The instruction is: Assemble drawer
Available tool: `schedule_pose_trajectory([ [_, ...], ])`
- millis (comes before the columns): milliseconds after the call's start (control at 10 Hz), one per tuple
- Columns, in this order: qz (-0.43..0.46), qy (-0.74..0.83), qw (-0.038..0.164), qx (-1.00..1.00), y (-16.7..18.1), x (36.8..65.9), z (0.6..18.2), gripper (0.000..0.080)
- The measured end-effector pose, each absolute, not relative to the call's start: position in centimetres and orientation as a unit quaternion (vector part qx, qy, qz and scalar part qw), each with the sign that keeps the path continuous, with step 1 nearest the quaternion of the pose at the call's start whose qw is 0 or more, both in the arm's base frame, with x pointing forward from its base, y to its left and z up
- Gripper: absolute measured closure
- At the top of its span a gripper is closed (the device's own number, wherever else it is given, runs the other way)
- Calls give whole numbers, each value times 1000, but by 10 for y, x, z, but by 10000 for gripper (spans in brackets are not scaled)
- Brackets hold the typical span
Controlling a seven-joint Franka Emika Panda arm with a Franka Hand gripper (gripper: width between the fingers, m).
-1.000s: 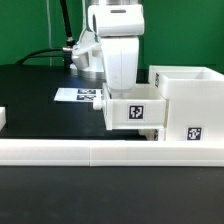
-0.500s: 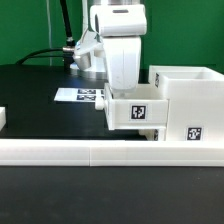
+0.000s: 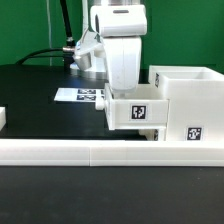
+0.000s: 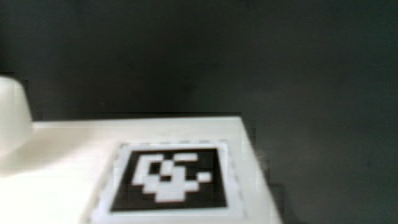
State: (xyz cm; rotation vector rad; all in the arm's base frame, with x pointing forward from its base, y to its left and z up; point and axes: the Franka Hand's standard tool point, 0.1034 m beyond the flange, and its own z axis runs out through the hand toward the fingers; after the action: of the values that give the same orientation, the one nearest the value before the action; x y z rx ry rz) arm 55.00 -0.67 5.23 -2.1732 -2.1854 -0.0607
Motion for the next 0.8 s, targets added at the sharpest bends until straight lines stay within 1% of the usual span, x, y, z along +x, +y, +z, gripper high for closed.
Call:
schedule_pose_trajectory([
  [300,-30,-738,21,-674,-12,548,50,757],
  [500,-31,-739,20,-673,-12,548,50,757],
  [800,-29,-732,23,-680,-3,552,51,757],
])
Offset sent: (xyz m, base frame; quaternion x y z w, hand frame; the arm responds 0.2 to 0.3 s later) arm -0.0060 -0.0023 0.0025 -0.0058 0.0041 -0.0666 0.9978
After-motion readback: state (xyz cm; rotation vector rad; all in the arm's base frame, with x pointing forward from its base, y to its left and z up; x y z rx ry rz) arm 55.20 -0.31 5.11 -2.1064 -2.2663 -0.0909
